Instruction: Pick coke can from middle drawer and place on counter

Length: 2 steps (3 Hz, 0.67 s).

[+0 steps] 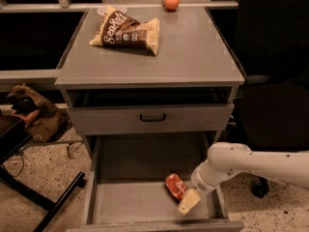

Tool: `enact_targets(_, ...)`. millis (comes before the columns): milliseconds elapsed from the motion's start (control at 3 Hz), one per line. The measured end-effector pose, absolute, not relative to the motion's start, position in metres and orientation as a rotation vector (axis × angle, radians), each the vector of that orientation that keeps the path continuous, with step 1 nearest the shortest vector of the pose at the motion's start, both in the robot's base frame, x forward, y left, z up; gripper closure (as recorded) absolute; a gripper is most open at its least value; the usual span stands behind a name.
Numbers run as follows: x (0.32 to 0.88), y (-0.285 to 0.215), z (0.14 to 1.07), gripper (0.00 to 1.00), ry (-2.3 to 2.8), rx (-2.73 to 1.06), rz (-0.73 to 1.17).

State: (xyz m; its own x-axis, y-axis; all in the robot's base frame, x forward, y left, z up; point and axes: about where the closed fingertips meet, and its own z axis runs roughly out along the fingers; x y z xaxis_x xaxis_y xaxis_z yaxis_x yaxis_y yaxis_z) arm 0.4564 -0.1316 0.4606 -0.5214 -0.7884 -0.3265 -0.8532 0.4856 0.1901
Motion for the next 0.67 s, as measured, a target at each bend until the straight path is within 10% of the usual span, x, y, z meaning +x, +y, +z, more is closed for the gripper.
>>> enact_targets(667,0.462,-0.127,0.439,0.0,2.517,-1.379,0.569)
